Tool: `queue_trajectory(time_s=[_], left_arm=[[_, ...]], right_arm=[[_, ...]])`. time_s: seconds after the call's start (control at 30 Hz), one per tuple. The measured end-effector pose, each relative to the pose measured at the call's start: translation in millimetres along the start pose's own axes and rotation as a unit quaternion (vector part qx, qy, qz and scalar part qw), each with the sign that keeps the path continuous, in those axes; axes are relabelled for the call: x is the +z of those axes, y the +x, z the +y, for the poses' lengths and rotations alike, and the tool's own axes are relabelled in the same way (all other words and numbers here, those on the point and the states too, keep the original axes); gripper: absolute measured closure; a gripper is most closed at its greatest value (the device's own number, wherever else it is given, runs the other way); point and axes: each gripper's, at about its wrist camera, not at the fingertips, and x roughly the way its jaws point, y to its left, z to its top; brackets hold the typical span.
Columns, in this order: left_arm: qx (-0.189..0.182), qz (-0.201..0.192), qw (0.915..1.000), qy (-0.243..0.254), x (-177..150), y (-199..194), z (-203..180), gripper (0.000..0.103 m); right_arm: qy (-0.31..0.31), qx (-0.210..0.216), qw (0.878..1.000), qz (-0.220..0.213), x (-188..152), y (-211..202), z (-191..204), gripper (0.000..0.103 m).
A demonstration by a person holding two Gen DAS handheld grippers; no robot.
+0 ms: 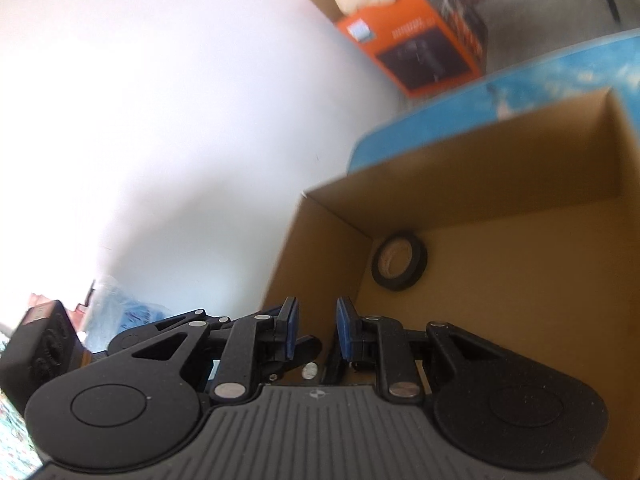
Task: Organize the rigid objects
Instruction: 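Withdraw the open right tool from the box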
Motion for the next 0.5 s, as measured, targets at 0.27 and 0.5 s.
queue_trajectory(time_s=[0.27,0.5], left_arm=[[-0.059,-0.077,0.9952,-0.014,-40.0,-66.5,-18.3,0.047],[-0.125,-0.091,0.9868,-0.051,-88.1,-71.4,-40.9,0.044]], right_arm=[[-0.031,-0.014,0.997,-0.069,-57.3,-78.5,20.2,0.071],[-0.01,-0.071,0.991,-0.109,-129.0,-100.6,0.2,0.053]])
